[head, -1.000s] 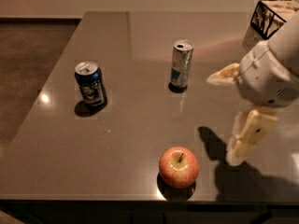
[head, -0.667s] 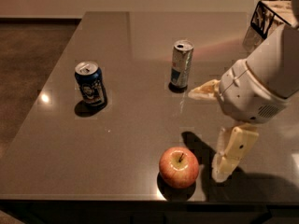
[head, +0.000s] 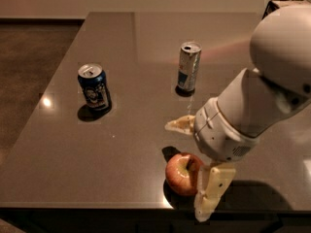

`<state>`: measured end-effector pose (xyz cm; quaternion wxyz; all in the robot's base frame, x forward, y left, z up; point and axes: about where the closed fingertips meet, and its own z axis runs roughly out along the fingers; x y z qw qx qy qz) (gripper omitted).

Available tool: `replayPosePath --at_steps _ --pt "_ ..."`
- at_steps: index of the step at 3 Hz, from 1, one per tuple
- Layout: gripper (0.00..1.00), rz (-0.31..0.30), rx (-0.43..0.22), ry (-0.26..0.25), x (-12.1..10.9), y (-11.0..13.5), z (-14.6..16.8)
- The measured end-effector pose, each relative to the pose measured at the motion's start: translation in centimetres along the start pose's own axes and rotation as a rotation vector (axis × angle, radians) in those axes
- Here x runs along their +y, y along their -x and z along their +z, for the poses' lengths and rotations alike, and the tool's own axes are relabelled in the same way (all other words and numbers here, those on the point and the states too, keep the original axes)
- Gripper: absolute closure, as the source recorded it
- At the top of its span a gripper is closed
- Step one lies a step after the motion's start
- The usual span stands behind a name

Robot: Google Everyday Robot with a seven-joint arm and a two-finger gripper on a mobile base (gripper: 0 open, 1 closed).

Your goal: Move apple near pepsi can

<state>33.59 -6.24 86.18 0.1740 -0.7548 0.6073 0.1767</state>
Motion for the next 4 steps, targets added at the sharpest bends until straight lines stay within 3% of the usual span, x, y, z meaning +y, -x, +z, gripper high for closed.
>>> replayPosePath --at_steps 1,2,3,4 --pt "0.01 -0.017 -0.006 0.029 0.7 0.0 2.0" --pt "0.19 -0.016 -0.013 0.042 0.8 0.0 2.1" --pt "0.51 -0.018 -0.020 0.032 0.1 0.4 0.7" --pt "0.74 -0.019 -0.019 0.021 -0.8 0.8 0.0"
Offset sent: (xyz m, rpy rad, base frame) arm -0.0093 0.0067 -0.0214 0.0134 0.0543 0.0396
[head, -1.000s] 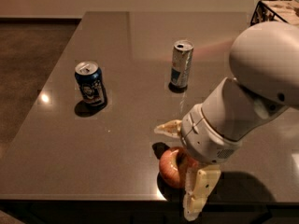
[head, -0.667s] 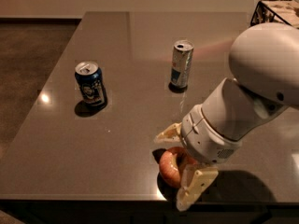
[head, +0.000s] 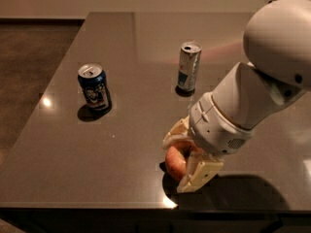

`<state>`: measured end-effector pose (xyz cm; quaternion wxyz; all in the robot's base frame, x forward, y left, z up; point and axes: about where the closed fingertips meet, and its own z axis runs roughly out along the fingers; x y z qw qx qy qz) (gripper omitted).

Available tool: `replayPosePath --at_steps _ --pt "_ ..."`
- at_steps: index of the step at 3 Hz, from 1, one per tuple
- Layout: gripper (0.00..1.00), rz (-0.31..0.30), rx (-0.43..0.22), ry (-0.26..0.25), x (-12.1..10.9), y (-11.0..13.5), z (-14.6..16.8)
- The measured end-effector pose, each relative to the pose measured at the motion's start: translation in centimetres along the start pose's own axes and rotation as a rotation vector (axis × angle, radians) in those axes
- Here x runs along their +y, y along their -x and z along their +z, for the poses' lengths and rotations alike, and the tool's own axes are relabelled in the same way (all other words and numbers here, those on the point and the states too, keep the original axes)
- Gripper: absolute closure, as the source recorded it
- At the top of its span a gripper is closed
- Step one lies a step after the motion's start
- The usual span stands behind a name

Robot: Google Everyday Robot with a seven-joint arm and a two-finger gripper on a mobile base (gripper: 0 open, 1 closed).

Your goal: Move apple near pepsi can

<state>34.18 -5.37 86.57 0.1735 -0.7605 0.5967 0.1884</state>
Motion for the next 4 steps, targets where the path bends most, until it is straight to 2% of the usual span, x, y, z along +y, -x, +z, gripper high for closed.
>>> replayPosePath --at_steps 1,3,4 --pt "0.97 0.023 0.010 -0.049 -3.6 1.5 -0.5" --pt "1.00 0.140 0.010 -0.155 -12.0 5.0 0.7" --pt "1.00 0.197 0.004 -0.207 -15.7 5.7 1.6"
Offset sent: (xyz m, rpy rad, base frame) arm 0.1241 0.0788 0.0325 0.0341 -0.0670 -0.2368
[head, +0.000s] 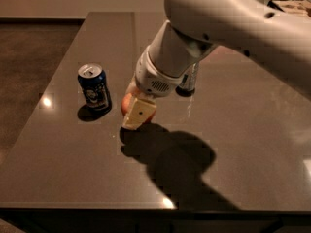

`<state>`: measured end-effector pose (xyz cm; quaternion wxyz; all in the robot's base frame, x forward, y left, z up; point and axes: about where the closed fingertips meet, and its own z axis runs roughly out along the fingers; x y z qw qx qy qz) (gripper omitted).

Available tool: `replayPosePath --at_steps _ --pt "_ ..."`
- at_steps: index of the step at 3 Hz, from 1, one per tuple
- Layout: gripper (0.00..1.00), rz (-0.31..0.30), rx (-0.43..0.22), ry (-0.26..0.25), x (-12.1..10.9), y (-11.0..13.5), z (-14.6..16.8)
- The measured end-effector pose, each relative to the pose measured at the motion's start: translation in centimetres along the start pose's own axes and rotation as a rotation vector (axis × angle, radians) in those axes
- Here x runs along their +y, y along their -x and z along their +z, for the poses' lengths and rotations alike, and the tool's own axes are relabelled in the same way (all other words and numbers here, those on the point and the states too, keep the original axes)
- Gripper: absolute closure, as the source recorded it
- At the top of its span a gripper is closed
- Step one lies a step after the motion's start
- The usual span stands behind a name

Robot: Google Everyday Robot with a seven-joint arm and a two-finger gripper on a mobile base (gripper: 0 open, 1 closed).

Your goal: Move apple near pepsi can

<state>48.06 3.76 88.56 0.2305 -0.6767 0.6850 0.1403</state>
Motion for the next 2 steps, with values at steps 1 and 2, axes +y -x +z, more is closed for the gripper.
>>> replayPosePath --at_steps 1,2 --pt "1.00 0.053 -0.021 -0.036 -2.1 0.9 1.3" --pt "1.00 0.081 -0.042 -0.054 -3.1 1.5 2.8"
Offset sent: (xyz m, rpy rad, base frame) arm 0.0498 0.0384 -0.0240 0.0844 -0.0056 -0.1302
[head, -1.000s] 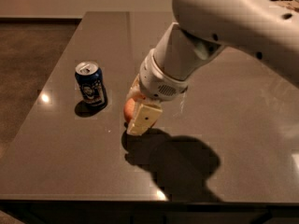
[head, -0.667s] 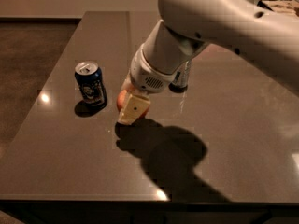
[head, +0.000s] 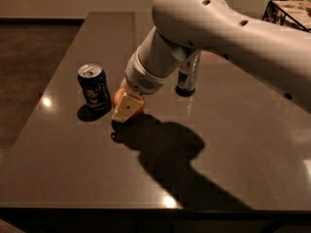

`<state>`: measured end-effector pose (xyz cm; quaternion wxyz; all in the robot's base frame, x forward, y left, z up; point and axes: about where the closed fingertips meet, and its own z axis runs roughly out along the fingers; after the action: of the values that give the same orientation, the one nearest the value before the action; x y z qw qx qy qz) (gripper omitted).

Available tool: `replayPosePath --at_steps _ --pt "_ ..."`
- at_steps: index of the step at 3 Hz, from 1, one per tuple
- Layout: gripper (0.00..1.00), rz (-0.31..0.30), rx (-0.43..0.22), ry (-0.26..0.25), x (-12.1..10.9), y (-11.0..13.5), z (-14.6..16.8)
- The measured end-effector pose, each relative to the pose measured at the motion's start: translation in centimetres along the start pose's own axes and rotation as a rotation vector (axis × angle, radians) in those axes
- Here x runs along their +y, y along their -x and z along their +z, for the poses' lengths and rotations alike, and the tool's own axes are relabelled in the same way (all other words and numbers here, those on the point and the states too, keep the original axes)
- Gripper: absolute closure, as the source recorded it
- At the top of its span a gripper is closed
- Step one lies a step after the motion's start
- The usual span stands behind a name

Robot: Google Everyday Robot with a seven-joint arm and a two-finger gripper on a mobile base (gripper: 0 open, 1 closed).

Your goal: Move apple near pepsi can

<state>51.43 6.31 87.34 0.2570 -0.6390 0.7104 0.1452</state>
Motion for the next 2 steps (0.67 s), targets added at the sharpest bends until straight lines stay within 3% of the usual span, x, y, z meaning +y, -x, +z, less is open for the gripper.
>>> replayPosePath --at_steps 2 --pt "0.61 0.010 0.020 -0.065 -1.00 -0.05 1.78"
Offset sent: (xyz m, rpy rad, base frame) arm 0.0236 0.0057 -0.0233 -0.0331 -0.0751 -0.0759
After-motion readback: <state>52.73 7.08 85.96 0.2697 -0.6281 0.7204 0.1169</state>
